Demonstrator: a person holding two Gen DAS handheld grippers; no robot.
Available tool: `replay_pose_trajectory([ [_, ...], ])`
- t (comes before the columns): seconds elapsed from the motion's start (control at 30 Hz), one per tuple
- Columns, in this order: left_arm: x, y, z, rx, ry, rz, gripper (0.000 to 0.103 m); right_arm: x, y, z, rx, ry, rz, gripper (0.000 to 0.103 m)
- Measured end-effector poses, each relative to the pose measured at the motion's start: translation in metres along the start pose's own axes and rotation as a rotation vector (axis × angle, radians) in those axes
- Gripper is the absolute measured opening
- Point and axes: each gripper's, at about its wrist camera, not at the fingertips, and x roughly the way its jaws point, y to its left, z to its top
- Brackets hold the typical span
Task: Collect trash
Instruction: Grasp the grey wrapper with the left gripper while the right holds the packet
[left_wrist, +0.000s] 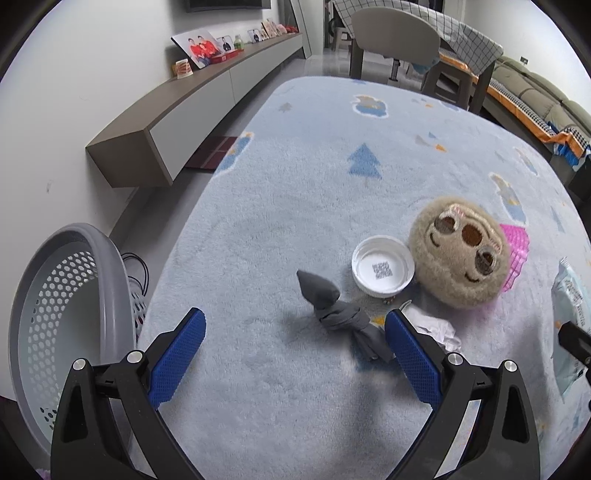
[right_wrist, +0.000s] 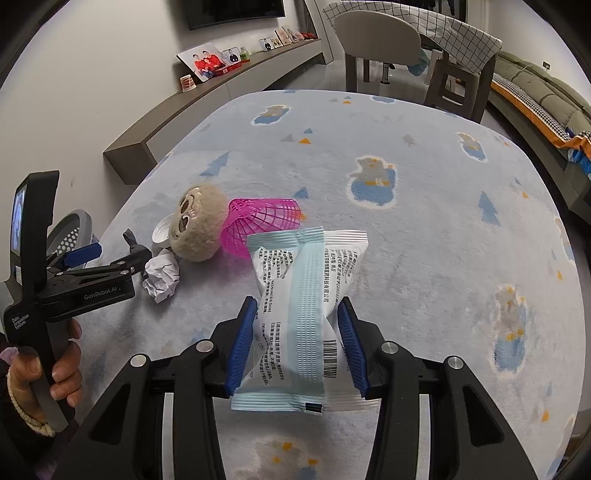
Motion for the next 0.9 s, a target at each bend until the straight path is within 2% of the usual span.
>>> replay_pose_trajectory([
  [0.13,0.001,0.005,-0.007,0.002,0.039,-0.001,0.096,-0.004,-0.001,0.0,-0.001,-0.009,0.0,0.044],
  [0.37,-0.012,0.02,-0.014,0.004,0.012,0.041,0.096,-0.006,0.003,-0.002,-0.012,-0.017,0.0,0.044],
  [0.73,-0.015,0.018,-0.007,-0.024,-0.019,-0.006,0.096,-0.004,0.005,-0.002,-0.011,-0.011,-0.005,0.044],
  [0.83,-0.008,0.015,-0.004,-0.031,-0.01,-0.015,0.09,-0.002,0.004,-0.002,-0.006,-0.006,-0.006,0.044],
  [0.9,-0.003,0.014,-0.003,-0.034,0.008,-0.032,0.077,-0.002,0.003,-0.002,-0.004,-0.006,-0.006,0.044],
])
